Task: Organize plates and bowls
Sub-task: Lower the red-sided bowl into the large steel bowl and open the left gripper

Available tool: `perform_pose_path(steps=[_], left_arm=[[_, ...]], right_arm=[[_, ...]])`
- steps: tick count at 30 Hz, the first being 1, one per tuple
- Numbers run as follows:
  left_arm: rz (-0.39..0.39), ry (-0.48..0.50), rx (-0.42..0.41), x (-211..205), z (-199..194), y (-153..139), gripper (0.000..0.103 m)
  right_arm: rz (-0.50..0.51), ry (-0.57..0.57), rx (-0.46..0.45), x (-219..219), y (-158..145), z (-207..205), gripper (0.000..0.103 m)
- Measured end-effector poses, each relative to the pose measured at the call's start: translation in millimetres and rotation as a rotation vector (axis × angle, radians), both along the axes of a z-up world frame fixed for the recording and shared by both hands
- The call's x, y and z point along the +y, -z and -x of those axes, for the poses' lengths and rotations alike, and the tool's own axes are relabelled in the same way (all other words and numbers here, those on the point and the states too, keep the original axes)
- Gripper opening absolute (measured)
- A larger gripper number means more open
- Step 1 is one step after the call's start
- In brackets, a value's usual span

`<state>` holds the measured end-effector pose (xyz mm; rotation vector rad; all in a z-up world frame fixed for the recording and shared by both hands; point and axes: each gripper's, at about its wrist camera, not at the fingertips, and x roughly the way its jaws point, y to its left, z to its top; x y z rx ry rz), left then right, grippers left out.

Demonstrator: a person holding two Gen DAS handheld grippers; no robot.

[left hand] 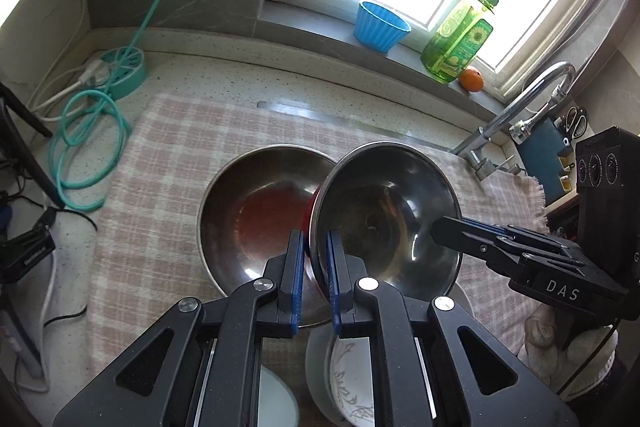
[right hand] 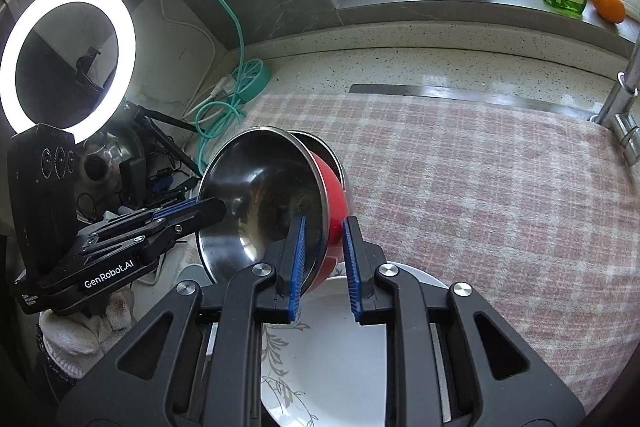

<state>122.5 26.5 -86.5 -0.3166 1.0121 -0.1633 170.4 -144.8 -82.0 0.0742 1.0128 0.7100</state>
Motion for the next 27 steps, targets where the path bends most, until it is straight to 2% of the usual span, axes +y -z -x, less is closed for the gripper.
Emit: perform_pose_path(steps=[11,27], left_arm=[[-0.043,-0.029,0.060,23.9,-15.4,24.5,0.009],[-0.049,-0.038,0.105,26.5,-20.6,35.0,0.009]], right_arm=[[0.091,-0.034,0.011,47.0,23.4,-21.8,0.019],[0.170,-0.066,0.029,65.3,40.3,-29.3,0.021]])
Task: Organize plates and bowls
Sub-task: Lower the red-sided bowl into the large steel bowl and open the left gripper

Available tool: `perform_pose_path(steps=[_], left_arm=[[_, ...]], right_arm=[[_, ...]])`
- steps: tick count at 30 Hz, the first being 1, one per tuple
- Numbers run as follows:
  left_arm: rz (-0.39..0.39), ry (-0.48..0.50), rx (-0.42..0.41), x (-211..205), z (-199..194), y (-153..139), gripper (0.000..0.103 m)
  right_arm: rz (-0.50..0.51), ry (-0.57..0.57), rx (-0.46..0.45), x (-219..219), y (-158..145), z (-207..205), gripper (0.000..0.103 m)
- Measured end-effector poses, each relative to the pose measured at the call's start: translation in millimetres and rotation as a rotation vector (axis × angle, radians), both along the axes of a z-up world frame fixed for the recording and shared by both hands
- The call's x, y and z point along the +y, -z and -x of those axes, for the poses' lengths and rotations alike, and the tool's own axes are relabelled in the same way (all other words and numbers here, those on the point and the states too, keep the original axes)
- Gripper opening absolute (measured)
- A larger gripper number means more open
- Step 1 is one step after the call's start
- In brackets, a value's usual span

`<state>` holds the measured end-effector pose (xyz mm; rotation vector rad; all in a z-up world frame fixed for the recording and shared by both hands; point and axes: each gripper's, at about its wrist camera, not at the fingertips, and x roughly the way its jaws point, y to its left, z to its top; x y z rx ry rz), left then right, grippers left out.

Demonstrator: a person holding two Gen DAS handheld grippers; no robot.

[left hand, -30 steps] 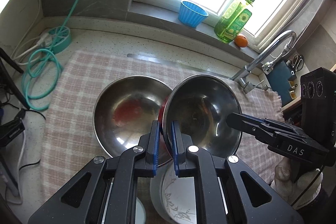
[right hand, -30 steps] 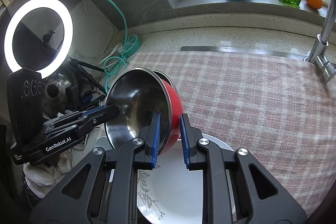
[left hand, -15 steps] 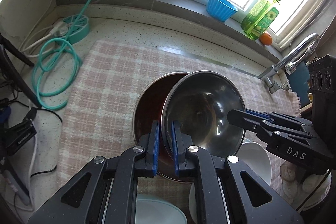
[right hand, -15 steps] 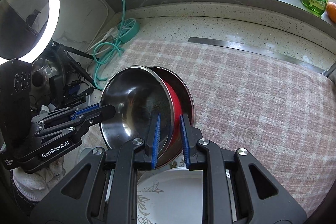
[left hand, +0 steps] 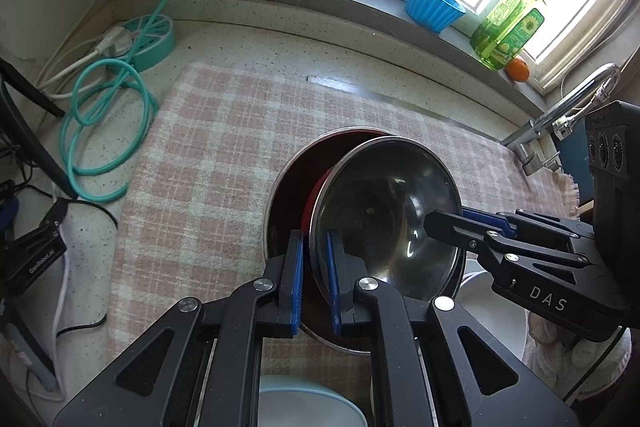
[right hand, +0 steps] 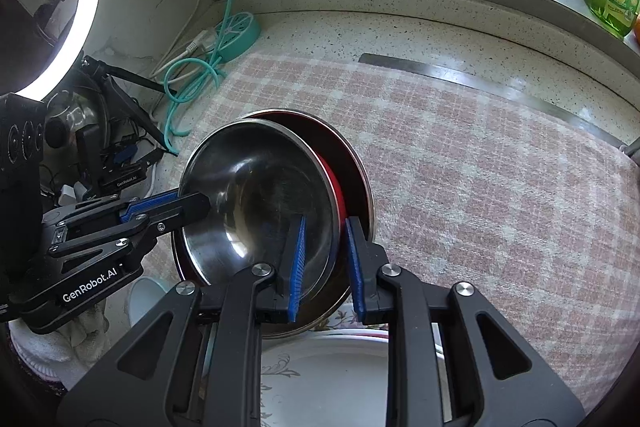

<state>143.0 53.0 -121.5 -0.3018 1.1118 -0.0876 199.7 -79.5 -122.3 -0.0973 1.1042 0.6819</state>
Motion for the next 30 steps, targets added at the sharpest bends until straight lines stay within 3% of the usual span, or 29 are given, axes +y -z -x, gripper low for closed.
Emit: perform_pose_path(steps=[9,15,20,30], left_arm=[[0.003,-0.018,0.021,1.8,-1.1,3.4,0.009],[0.006,-0.024,0.017,2.2,-2.0,2.1,0.009],[0.003,-0.017,0.004,0.3,-2.1,-2.4,0.010],[0.012,-0.016,-0.013,2.2,-1.1,-9.2,0.011]], right_arm=[[-0.003,-0.012,0.006,4.2,1.1,-0.2,0.023],[-0.011,-0.015,0.012,5.3,1.1,-0.4,0.029],[-0.028,-0.015,0.000,5.1,-4.7,2.1,0.047],[-0.052,-0.010,-0.010,-1.8,-13.5,2.8,0.048]])
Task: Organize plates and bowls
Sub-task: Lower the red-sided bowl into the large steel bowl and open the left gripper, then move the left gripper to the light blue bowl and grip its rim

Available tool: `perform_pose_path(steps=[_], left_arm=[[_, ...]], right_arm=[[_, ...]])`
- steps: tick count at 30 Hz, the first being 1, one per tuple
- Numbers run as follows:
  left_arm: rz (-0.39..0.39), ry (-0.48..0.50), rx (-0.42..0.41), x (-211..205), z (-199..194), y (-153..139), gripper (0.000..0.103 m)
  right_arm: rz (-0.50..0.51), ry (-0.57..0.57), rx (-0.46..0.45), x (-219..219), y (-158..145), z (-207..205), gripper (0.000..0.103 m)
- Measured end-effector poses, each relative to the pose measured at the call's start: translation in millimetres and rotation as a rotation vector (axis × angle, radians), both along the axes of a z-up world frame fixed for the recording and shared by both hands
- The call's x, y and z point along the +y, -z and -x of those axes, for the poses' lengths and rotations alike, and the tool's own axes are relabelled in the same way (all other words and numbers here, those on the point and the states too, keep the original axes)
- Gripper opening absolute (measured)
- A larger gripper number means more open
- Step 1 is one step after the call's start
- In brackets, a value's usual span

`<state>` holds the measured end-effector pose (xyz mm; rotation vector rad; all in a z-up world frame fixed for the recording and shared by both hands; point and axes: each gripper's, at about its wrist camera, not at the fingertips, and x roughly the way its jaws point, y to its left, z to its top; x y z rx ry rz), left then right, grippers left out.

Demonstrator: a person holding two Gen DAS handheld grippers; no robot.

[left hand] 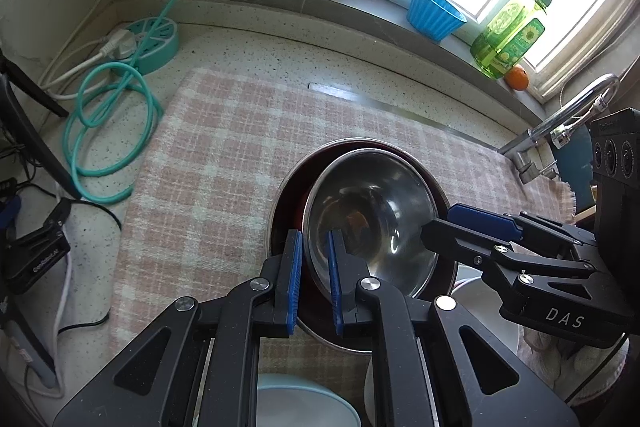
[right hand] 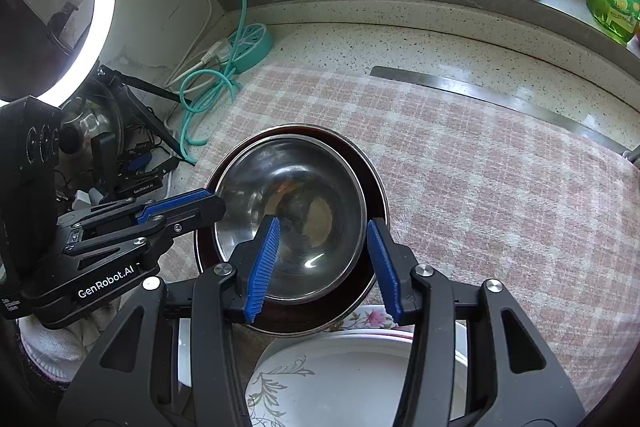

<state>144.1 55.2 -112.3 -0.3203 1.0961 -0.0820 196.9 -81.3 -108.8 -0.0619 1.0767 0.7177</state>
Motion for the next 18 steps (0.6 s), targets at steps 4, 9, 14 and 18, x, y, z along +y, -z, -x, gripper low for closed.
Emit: perform_pose_path(steps=[4,9,14,18], left_arm=[[0.013,-0.002,-0.020,2.1,2.9,-7.4,0.013],[0.016,-0.002,-0.050,4.0,10.6,-19.2,0.013],[0.028,-0.014,-0.070,8.9,20.4,-27.4,0.013],[0.025,-0.026,-0.083,11.1,31.1,-33.3,0.022]], right_arm=[[-0.025,0.010,0.003,-5.4,-4.5,0.8,0.048],[-0.047,0.008,-0.017,-10.9,-14.7,7.7,0.050],[-0.068,0.012,-0.039,-17.4,-24.1,14.4,0.060],[-0.097,0.013,-0.042,-23.1,-30.1,20.8,0.070]])
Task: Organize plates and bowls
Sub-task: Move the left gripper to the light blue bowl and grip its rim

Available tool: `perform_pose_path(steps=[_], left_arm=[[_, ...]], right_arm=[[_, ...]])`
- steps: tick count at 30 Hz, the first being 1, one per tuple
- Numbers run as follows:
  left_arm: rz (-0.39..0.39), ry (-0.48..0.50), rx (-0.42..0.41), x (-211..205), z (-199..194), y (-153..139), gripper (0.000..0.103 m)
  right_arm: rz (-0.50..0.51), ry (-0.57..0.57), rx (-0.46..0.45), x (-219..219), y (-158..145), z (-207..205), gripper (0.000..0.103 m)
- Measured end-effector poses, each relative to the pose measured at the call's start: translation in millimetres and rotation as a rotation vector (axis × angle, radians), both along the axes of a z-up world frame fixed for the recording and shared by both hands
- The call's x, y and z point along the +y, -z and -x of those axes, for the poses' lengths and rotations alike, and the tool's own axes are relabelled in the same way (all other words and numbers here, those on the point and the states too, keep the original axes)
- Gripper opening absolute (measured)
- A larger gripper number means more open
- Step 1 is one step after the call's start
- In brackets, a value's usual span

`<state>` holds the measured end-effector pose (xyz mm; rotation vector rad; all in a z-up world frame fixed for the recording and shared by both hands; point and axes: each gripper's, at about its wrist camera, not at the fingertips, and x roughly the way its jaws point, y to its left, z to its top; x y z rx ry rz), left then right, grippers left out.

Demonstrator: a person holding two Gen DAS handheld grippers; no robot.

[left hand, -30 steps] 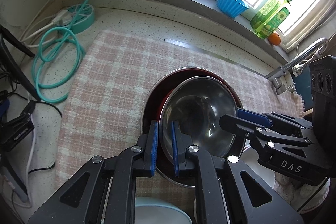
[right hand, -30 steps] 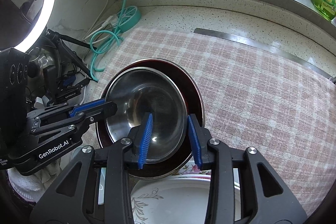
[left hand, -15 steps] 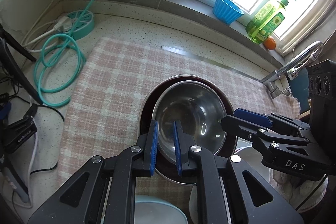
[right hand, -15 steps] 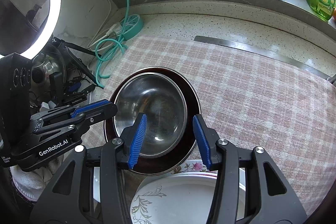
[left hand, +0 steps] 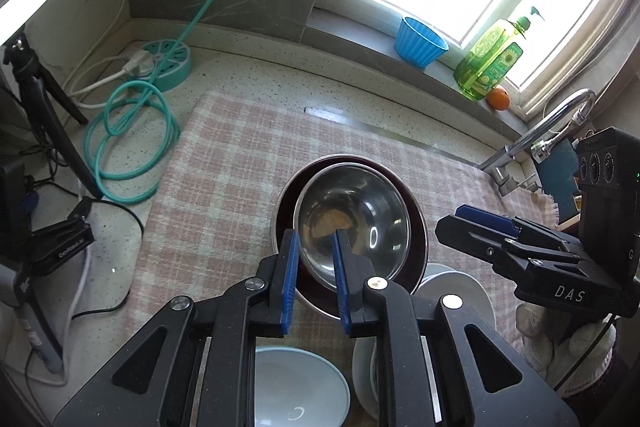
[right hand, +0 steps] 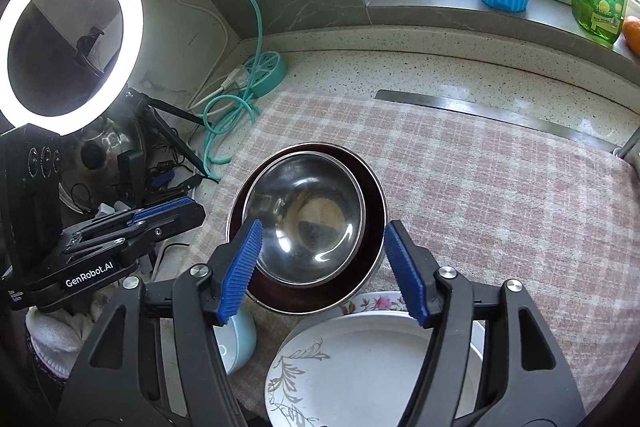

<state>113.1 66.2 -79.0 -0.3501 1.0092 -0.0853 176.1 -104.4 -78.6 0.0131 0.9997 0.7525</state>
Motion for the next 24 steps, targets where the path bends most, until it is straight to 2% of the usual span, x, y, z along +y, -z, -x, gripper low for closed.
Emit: perform_pose_path(steps=[2,5,6,16,24], left_arm=[[0.002,-0.007,-0.007,1.9,6.9,-2.8,0.027],[-0.003,-0.022,-0.011,3.9,18.4,-5.5,0.044],[-0.002,-0.028,-0.015,5.1,22.5,-6.3,0.048],[0.006,-0.101,-0.022,19.1,70.4,-9.3,0.048],[0.032,-0.180,-0.011,32.8,107.9,0.3,0.048]], right_arm=[[-0.016,-0.003,-0.007,-3.0,-4.0,5.0,0.077],[-0.040,-0.015,-0.015,-7.2,-9.9,13.4,0.088],[-0.051,-0.021,-0.017,-8.3,-11.6,16.4,0.089],[-0.078,-0.096,-0.029,-5.0,-20.4,49.4,0.093],[-0.060,-0.169,-0.030,6.1,-10.5,78.0,0.093]])
